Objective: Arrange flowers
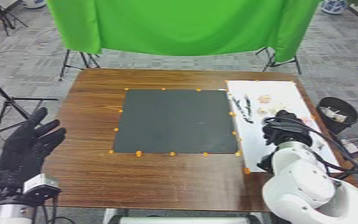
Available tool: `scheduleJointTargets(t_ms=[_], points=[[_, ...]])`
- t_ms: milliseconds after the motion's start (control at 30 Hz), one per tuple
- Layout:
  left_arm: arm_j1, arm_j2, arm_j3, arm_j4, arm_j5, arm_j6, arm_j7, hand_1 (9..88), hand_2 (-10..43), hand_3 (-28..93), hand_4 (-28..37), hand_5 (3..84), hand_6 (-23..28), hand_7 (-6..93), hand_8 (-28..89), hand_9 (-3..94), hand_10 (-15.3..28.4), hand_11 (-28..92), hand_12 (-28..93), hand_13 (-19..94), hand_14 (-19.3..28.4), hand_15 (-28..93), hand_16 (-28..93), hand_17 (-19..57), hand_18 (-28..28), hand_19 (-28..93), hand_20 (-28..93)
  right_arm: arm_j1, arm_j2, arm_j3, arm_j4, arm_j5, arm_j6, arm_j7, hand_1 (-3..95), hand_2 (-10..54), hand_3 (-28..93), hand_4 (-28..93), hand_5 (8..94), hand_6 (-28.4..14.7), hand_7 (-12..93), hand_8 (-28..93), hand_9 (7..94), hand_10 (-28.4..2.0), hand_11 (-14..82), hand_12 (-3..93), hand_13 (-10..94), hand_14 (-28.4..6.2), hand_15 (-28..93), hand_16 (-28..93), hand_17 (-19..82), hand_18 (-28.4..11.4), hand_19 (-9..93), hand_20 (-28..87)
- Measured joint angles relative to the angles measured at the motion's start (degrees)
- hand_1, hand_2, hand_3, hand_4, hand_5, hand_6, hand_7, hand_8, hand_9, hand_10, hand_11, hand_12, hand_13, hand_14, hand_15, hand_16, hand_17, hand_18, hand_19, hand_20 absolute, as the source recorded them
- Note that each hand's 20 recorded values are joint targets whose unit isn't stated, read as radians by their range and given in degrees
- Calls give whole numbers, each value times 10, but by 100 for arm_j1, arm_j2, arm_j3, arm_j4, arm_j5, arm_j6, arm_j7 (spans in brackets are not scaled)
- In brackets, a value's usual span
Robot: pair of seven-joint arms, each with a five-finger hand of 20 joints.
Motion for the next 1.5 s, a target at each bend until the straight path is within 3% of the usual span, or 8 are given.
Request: scheduleJointTargets(t_ms=[300, 533, 733, 933, 1067, 1267, 1433, 1500], points=[[67, -28, -63, -8, -1, 24, 25, 295, 63, 636, -210, 344, 79, 95, -77, 312, 187, 265, 112, 203, 255, 530, -110, -70, 253, 503, 58, 542, -43, -267, -107, 22, -61, -189, 492, -11, 811, -121, 712, -62, 451, 272, 799, -142, 550, 327, 826, -85, 785, 194, 631, -163, 932, 460], [230, -38, -193, -33, -38, 75, 75, 295, 64, 635, -210, 344, 79, 96, -77, 313, 187, 266, 113, 203, 255, 530, -110, -70, 253, 503, 58, 1281, -285, -803, -79, 213, -269, -552, 489, -11, 812, -116, 711, -61, 451, 272, 800, -139, 548, 330, 828, -84, 783, 198, 632, -161, 932, 461], [366, -117, -351, -84, -62, 143, 109, 295, 63, 635, -210, 344, 78, 96, -78, 313, 186, 266, 113, 203, 255, 531, -110, -70, 254, 504, 58, 2160, -879, -1414, 284, 461, -740, -1056, 487, -11, 811, -112, 711, -59, 453, 270, 801, -138, 548, 331, 829, -83, 783, 200, 633, -160, 932, 461], [360, -117, -361, -101, -71, 188, 83, 295, 63, 636, -210, 343, 79, 95, -77, 311, 185, 266, 112, 203, 255, 530, -110, -70, 254, 504, 57, 2866, -1730, -1797, 885, 559, -1061, -1542, 485, -10, 811, -113, 710, -56, 458, 267, 802, -137, 550, 331, 830, -82, 783, 202, 633, -157, 932, 462], [223, -164, -364, -102, 62, 184, -169, 296, 63, 636, -210, 343, 78, 95, -77, 312, 186, 268, 113, 203, 255, 530, -110, -70, 254, 504, 56, 3102, -2331, -1887, 1241, 622, -1210, -1768, 483, -10, 812, -115, 707, -56, 462, 265, 801, -135, 550, 331, 830, -80, 783, 203, 633, -154, 932, 460], [-282, -436, -360, -75, 624, 111, -985, 295, 63, 637, -211, 342, 79, 94, -77, 312, 186, 268, 112, 203, 255, 530, -110, -70, 254, 503, 56, 3339, -3133, -2227, 1821, 691, -1257, -1960, 482, -9, 812, -119, 704, -52, 469, 260, 800, -134, 552, 331, 830, -77, 783, 205, 631, -153, 932, 458], [-764, -597, -205, 31, 813, -83, -1222, 295, 64, 635, -210, 342, 79, 94, -77, 311, 186, 267, 112, 203, 255, 530, -110, -70, 254, 503, 56, 3493, -3649, -2544, 2362, 783, -1190, -2022, 481, -7, 812, -122, 698, -48, 479, 255, 800, -132, 555, 332, 829, -77, 783, 207, 630, -150, 932, 458], [-999, -655, -94, 96, 921, -213, -1399, 296, 64, 635, -210, 342, 79, 94, -77, 311, 186, 267, 112, 203, 255, 530, -109, -70, 254, 503, 56, 3543, -3805, -2661, 2572, 844, -1127, -2019, 479, -7, 812, -123, 696, -47, 484, 251, 800, -132, 555, 331, 829, -76, 783, 208, 629, -148, 932, 457]])
